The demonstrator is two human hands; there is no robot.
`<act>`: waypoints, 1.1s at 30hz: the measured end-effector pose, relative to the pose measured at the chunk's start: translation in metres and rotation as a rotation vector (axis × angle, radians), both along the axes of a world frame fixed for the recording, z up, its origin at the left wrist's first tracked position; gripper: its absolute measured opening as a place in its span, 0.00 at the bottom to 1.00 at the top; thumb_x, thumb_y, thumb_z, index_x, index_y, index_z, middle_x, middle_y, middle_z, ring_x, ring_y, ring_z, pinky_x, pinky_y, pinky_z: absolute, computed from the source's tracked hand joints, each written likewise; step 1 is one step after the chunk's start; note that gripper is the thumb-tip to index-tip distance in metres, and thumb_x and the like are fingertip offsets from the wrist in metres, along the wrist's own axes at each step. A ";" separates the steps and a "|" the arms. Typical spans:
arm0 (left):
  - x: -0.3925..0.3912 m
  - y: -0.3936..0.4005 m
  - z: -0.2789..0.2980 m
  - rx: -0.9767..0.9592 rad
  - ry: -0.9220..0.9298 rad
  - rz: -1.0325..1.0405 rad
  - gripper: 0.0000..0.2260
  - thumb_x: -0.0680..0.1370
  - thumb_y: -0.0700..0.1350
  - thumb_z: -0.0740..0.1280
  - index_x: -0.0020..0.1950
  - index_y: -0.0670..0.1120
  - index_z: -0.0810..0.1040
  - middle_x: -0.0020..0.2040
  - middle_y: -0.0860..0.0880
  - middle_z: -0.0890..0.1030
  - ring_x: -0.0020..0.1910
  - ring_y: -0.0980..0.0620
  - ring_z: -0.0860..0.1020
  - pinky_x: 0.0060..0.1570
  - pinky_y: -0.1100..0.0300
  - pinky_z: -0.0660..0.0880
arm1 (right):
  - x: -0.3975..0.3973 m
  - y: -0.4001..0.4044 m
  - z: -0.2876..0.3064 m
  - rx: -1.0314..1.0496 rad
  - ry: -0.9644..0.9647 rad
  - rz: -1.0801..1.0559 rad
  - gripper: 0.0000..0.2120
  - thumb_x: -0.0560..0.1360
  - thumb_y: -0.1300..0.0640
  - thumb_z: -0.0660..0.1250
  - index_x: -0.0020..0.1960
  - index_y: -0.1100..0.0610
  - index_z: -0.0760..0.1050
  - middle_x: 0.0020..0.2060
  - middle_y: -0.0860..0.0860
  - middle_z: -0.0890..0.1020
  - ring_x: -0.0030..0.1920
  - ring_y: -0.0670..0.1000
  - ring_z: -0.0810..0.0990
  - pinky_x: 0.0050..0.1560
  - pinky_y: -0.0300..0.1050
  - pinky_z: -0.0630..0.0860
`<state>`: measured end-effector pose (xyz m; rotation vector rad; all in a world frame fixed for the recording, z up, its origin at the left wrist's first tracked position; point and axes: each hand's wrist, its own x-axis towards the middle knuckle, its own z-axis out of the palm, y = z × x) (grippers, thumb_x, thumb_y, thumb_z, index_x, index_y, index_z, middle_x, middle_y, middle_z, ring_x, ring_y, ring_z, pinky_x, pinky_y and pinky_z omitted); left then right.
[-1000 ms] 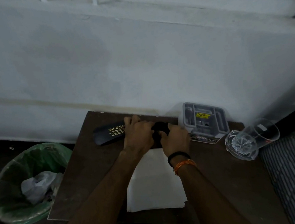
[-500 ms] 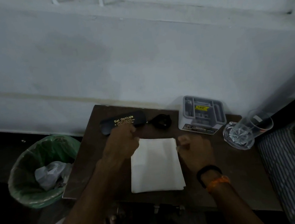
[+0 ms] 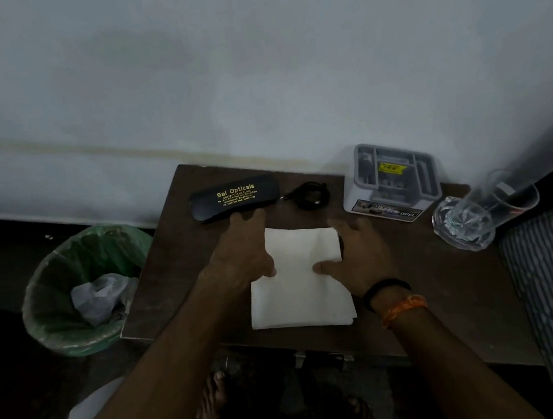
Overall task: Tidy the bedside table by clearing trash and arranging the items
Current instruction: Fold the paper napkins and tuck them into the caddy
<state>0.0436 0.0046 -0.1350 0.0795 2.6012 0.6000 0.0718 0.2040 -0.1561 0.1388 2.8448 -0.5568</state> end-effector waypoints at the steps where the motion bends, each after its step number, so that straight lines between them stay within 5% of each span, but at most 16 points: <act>1: 0.000 0.001 0.001 -0.038 -0.005 -0.020 0.46 0.65 0.46 0.80 0.77 0.48 0.57 0.74 0.39 0.59 0.69 0.37 0.68 0.67 0.46 0.70 | -0.002 0.002 -0.003 0.001 0.012 0.018 0.38 0.64 0.42 0.76 0.70 0.48 0.67 0.62 0.54 0.68 0.62 0.57 0.71 0.59 0.50 0.73; 8: 0.002 0.001 0.001 -0.151 0.078 -0.090 0.35 0.63 0.49 0.81 0.66 0.50 0.69 0.68 0.42 0.63 0.65 0.40 0.68 0.59 0.41 0.74 | -0.006 0.002 -0.004 -0.094 0.168 0.076 0.24 0.60 0.49 0.80 0.50 0.49 0.71 0.50 0.46 0.72 0.50 0.50 0.73 0.43 0.42 0.67; 11: 0.003 -0.001 0.002 -0.140 0.121 -0.105 0.34 0.63 0.49 0.81 0.64 0.50 0.69 0.69 0.44 0.62 0.68 0.41 0.64 0.59 0.41 0.74 | -0.007 0.003 -0.006 -0.142 0.174 0.077 0.32 0.61 0.52 0.80 0.62 0.47 0.70 0.57 0.49 0.75 0.58 0.54 0.74 0.52 0.47 0.73; 14: 0.005 -0.001 0.002 -0.138 0.198 -0.153 0.34 0.63 0.50 0.80 0.64 0.50 0.68 0.69 0.46 0.62 0.67 0.43 0.63 0.59 0.44 0.74 | -0.008 0.007 -0.005 -0.055 0.109 0.123 0.41 0.64 0.49 0.78 0.73 0.46 0.65 0.65 0.53 0.68 0.66 0.55 0.65 0.66 0.53 0.68; 19: 0.009 -0.001 -0.002 -0.144 0.332 -0.228 0.31 0.65 0.51 0.79 0.61 0.50 0.68 0.66 0.48 0.65 0.63 0.47 0.66 0.59 0.51 0.72 | -0.013 0.008 -0.005 -0.044 0.169 0.210 0.24 0.62 0.50 0.79 0.56 0.47 0.75 0.59 0.49 0.72 0.63 0.54 0.68 0.63 0.57 0.69; 23: 0.009 -0.004 -0.006 -0.149 0.361 -0.209 0.35 0.63 0.53 0.80 0.63 0.50 0.65 0.64 0.48 0.68 0.61 0.47 0.68 0.61 0.51 0.71 | -0.011 0.006 -0.001 -0.071 0.310 0.243 0.18 0.64 0.55 0.78 0.40 0.45 0.69 0.47 0.43 0.74 0.51 0.48 0.71 0.53 0.50 0.72; 30: 0.006 -0.004 -0.007 -0.134 0.351 -0.223 0.41 0.63 0.53 0.80 0.70 0.51 0.62 0.68 0.48 0.65 0.66 0.46 0.66 0.66 0.49 0.69 | -0.007 0.010 0.006 -0.351 0.321 0.301 0.16 0.64 0.63 0.78 0.36 0.49 0.73 0.45 0.45 0.79 0.47 0.44 0.78 0.46 0.37 0.75; 33: 0.006 -0.008 -0.006 0.076 0.331 -0.184 0.35 0.62 0.51 0.81 0.63 0.51 0.69 0.63 0.50 0.69 0.60 0.49 0.67 0.58 0.54 0.70 | -0.005 0.013 0.013 -0.567 0.176 0.240 0.15 0.67 0.65 0.76 0.36 0.52 0.72 0.46 0.47 0.83 0.50 0.44 0.81 0.51 0.46 0.79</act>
